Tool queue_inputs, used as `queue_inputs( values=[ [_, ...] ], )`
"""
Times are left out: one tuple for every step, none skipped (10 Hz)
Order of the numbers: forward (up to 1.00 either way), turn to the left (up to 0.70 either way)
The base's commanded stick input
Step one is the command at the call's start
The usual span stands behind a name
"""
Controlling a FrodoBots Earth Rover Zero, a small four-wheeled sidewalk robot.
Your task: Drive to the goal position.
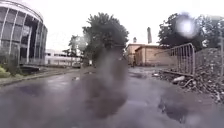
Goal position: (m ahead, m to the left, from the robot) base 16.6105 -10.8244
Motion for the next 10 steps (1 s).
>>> queue_inputs(
  values=[
    [0.70,0.00],
    [0.70,0.00],
    [0.70,0.00],
    [0.70,0.00],
    [0.70,0.00],
    [0.70,-0.01],
    [0.70,-0.03],
    [0.70,-0.13],
    [0.70,-0.12],
    [0.70,-0.05]
  ],
)
